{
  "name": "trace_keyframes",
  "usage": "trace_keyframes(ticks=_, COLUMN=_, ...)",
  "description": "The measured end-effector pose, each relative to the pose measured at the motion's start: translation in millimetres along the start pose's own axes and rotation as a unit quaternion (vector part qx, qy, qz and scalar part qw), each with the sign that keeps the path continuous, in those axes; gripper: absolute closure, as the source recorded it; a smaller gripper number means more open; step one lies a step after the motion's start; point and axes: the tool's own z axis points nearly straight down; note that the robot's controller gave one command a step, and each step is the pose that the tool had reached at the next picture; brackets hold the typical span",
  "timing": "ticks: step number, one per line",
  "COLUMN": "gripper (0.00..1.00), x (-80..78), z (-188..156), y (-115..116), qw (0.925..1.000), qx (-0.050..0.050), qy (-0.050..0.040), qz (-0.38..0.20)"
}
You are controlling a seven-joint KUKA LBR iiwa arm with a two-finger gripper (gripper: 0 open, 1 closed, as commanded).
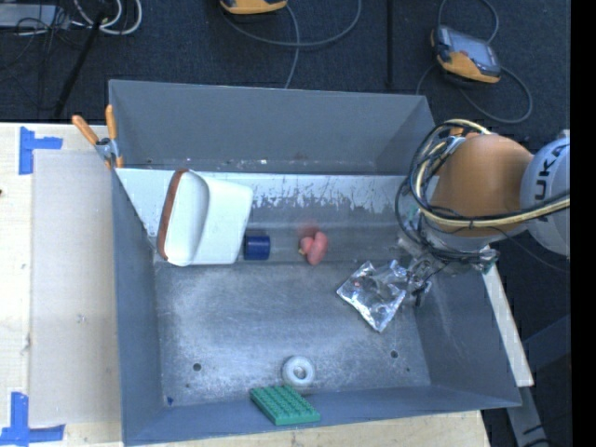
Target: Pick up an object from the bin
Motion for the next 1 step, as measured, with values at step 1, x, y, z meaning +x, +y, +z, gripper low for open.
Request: trace_keyframes(ticks=1, gripper=1.0, x=-2.3, z=0.5, y=3.7, qw=1.0, qx=-0.003, qy=-0.0003, qz=-0.001)
